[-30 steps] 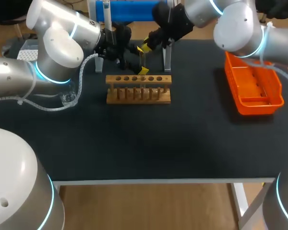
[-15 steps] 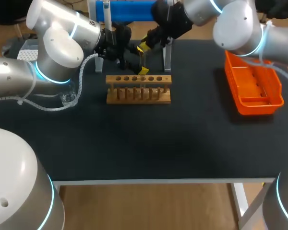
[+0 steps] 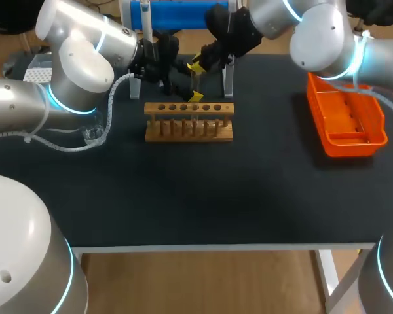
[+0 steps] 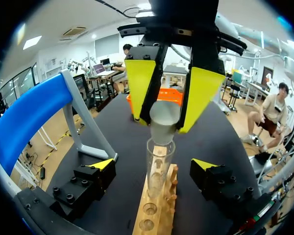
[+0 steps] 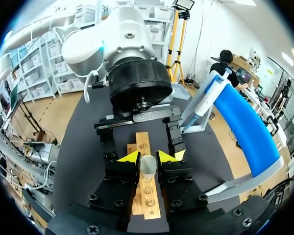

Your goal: Invert the test tube, pick up the pipette, mount the tip to pipette, aspirate from beaker and dispense into the tube, eject the tip, return the pipette, and cap with the stopper.

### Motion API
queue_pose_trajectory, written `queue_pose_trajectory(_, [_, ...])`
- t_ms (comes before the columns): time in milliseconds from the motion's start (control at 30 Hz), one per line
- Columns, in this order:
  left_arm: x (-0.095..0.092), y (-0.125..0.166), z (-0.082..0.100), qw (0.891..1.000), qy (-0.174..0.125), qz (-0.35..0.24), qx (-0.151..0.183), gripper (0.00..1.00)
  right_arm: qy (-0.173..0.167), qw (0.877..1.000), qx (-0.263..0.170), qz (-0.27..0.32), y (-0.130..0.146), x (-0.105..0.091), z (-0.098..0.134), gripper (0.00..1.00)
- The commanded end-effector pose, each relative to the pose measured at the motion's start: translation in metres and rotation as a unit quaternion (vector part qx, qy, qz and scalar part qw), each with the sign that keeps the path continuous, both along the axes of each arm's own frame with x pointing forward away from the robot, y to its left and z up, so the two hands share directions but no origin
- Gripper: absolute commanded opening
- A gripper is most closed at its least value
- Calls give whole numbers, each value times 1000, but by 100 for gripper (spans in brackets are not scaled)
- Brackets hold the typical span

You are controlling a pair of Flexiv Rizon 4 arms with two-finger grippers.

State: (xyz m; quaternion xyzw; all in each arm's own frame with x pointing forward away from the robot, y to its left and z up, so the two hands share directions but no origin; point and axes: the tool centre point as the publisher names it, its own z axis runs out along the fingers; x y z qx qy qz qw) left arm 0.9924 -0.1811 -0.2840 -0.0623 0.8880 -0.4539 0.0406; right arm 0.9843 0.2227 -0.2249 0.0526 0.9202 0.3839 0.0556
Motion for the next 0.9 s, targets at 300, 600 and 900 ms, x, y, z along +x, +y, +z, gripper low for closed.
queue_pose_trajectory(300, [0,0,0,1000,0,1,1,100,-1,1000,7,1,5,2,12,0])
queue_pose_trajectory(600, [0,0,0,1000,0,1,1,100,2,1000,9,3,7,0,8,0])
queue_pose_trajectory(900, [0,0,0,1000,0,1,1,100,8,1000,1,3,5,-4,-4,0])
